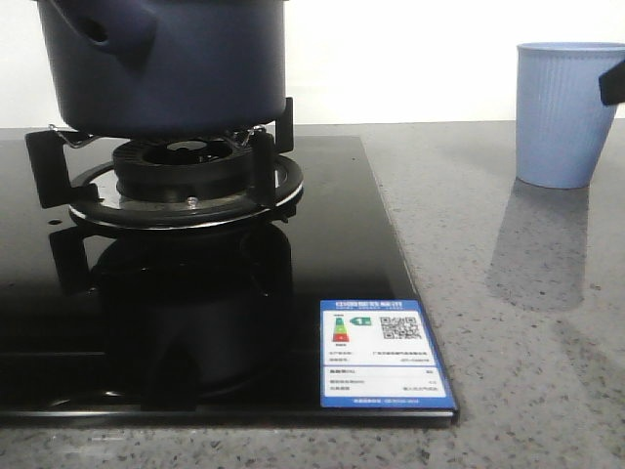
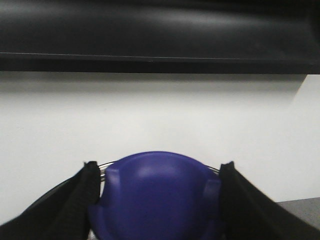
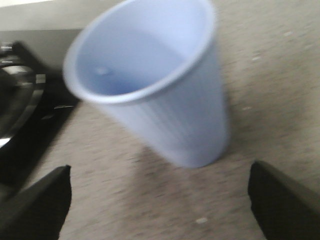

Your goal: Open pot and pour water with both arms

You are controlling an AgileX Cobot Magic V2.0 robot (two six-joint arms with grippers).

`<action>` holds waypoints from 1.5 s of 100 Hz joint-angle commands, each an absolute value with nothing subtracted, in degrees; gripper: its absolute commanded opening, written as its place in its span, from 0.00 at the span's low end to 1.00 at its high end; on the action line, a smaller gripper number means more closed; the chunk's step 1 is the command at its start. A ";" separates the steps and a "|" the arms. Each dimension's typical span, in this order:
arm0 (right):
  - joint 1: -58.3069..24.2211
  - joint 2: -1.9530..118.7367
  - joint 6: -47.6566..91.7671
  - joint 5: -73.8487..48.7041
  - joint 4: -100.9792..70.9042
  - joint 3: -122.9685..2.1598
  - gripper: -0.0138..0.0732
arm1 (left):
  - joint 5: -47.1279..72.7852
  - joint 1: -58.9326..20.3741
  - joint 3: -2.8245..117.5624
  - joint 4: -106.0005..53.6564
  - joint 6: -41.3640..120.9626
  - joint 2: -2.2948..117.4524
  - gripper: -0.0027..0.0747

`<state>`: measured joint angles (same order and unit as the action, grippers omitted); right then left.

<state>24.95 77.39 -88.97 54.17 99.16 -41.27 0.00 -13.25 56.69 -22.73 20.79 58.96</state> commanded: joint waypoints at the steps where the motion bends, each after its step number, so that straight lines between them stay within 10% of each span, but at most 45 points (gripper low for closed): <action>1: 25.61 73.96 -91.46 61.75 98.59 -42.71 0.88 | -6.65 -13.15 58.81 -22.66 20.83 57.48 0.51; 29: 25.61 67.13 -94.42 69.78 97.66 -42.84 0.83 | -6.45 -13.15 58.81 -22.66 20.83 57.48 0.51; 79: 27.76 48.28 -95.99 51.98 97.76 -42.84 0.22 | -5.98 -19.62 58.81 -22.66 20.83 57.69 0.51; 150: 27.76 47.58 -99.81 53.23 98.82 -42.84 0.19 | -14.59 -31.86 58.81 -20.21 20.83 70.55 0.51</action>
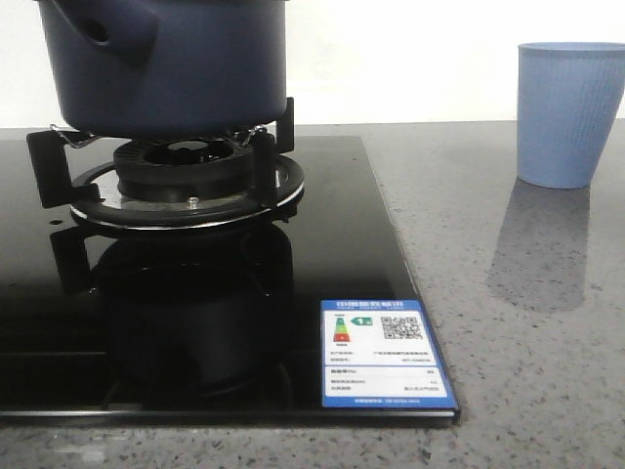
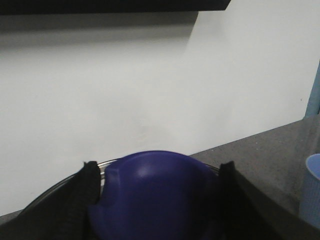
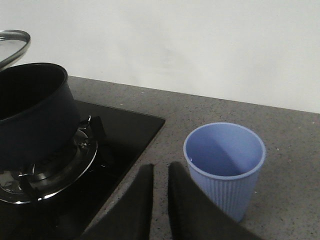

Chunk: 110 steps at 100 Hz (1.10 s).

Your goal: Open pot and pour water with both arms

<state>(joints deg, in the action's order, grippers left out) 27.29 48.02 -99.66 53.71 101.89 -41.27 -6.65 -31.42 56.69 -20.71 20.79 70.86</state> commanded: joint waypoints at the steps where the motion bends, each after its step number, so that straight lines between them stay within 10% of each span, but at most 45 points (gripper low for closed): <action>1: 27.76 47.58 -99.81 53.23 98.82 -42.84 0.19 | -14.56 -31.86 58.81 -20.21 20.83 70.85 0.51; 75: 27.76 47.58 -99.91 53.37 98.91 -42.84 0.19 | -14.24 -31.86 58.81 -20.21 20.83 76.71 0.51; 110: 20.44 48.11 -99.91 51.67 102.34 -42.84 0.19 | -13.21 -31.86 58.81 -20.21 20.83 74.95 0.73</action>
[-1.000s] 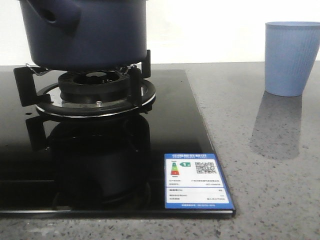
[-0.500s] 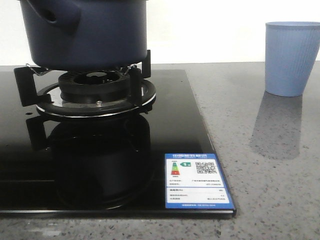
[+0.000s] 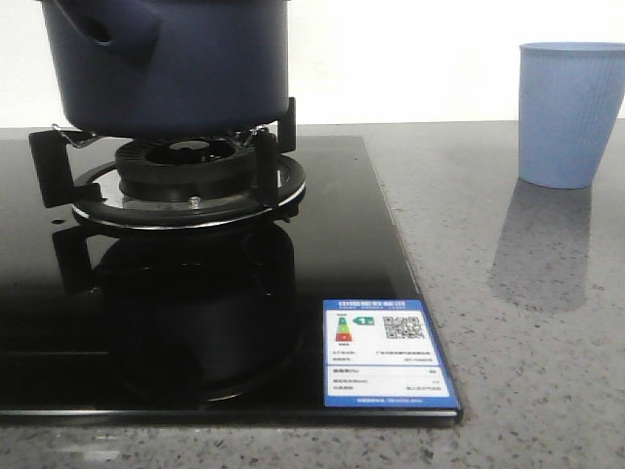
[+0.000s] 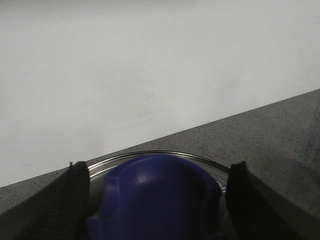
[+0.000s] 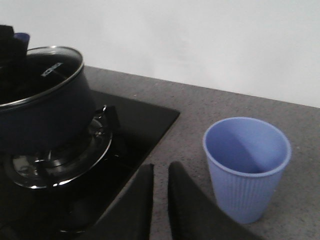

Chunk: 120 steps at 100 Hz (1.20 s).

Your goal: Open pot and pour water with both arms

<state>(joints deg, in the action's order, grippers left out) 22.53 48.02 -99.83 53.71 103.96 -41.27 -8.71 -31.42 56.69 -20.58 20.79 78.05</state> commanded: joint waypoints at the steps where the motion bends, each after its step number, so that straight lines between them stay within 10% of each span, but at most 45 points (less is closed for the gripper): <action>1: 20.07 48.11 -99.91 51.15 102.50 -42.84 0.19 | -13.20 -31.86 58.81 -20.21 20.83 74.68 0.73; 33: 19.08 47.27 -111.17 31.88 103.83 -42.84 0.11 | -6.61 -29.14 58.81 -20.21 20.83 64.76 0.68; 66: 14.18 45.43 -116.76 19.70 101.97 -45.33 0.11 | 1.77 -17.98 58.81 -20.10 20.83 53.35 0.01; 120: 5.73 12.56 -110.89 16.43 106.48 -30.86 0.11 | 4.96 -9.94 31.74 -22.70 20.83 21.33 0.01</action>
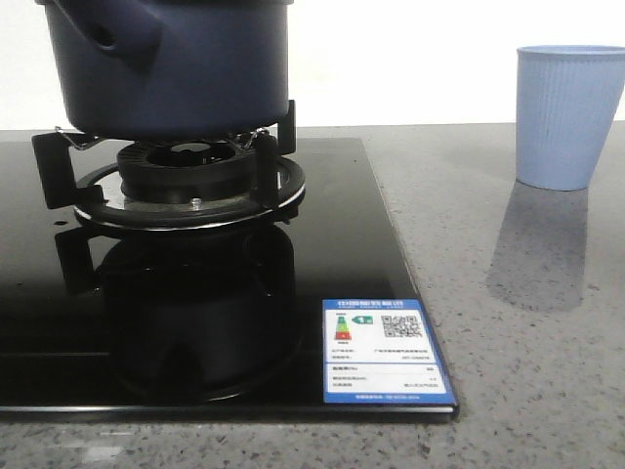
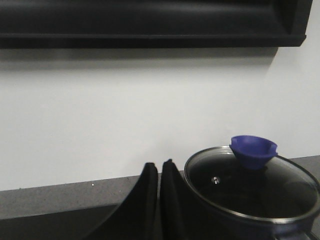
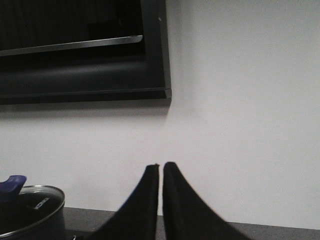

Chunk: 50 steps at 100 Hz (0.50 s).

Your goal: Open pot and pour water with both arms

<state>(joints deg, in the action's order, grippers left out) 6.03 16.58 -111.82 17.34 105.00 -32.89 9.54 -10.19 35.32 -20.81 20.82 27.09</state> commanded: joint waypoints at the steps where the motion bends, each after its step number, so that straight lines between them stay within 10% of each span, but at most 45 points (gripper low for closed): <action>1: 5.73 12.12 -110.89 16.45 106.48 -30.14 0.11 | 4.96 -9.94 31.31 -22.82 20.83 20.77 0.01; 50: 6.10 1.06 -110.89 16.61 106.48 -17.57 0.11 | 10.24 -9.86 18.46 -23.30 20.83 -1.48 0.01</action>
